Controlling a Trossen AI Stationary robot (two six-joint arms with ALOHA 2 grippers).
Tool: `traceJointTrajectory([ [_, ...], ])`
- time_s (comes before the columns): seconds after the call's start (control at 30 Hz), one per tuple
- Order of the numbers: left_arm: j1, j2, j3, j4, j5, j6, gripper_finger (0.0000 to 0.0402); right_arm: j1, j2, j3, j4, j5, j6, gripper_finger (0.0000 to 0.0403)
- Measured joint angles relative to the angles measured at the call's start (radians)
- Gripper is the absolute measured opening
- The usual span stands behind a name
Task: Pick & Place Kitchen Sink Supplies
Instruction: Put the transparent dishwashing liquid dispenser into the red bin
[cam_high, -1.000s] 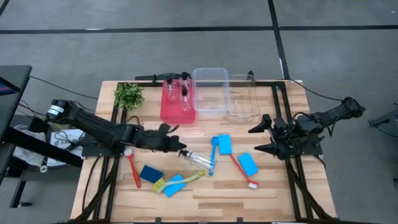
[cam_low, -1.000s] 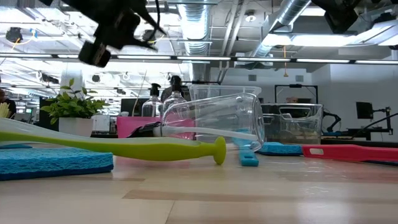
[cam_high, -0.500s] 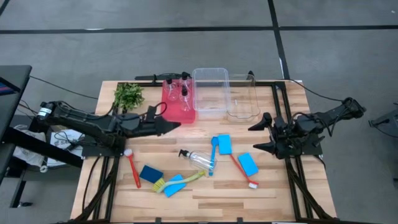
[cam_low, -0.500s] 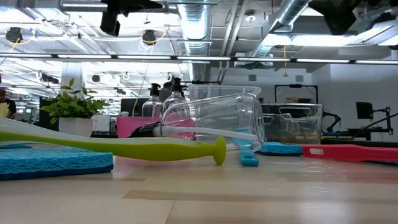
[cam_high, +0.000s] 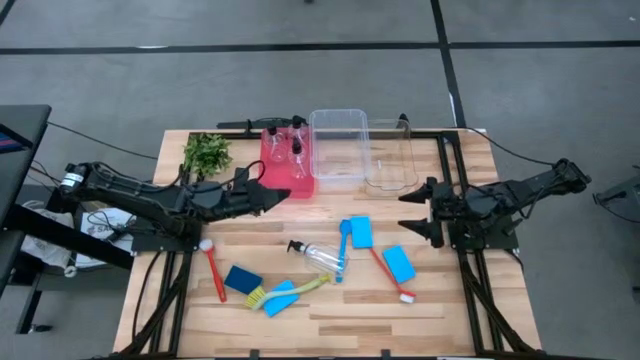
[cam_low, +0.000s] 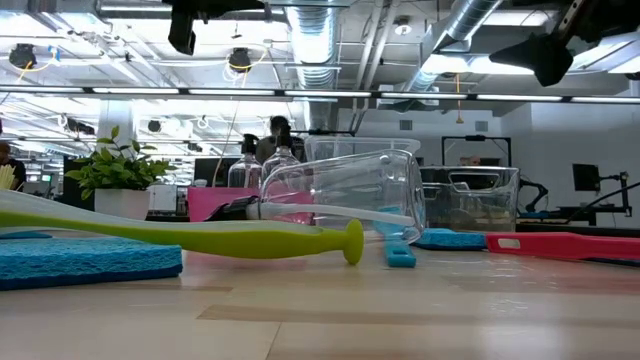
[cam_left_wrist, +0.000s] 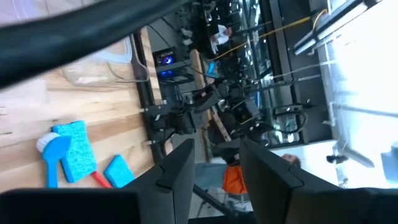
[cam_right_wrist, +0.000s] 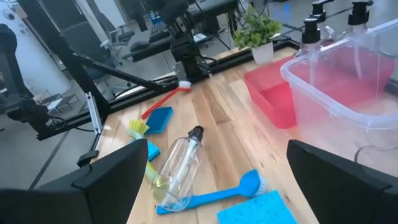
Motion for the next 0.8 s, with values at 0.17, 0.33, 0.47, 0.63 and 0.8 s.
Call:
traceJointTrajectory([
  [0.17, 0.013, 0.001, 0.000, 0.011, -0.028, 0.001, 0.0127, 0.000, -0.001, 0.000, -0.001, 0.000, 0.000, 0.0377],
  [0.33, 0.015, 0.035, 0.000, 0.050, -0.226, -0.039, 0.0127, 0.000, 0.000, 0.000, -0.002, -0.001, 0.000, 0.0377],
  [0.47, 0.031, 0.095, 0.000, 0.045, -0.554, -0.018, 0.0127, 0.000, 0.000, 0.000, -0.001, -0.002, 0.000, 0.0377],
  [0.63, 0.029, 0.126, 0.000, 0.047, -0.567, 0.054, 0.0127, 0.000, 0.000, 0.000, -0.001, -0.002, 0.000, 0.0377],
  [0.8, 0.028, 0.189, 0.001, 0.117, -0.540, -0.138, 0.0127, 0.000, 0.000, 0.000, -0.001, -0.002, 0.000, 0.0377],
])
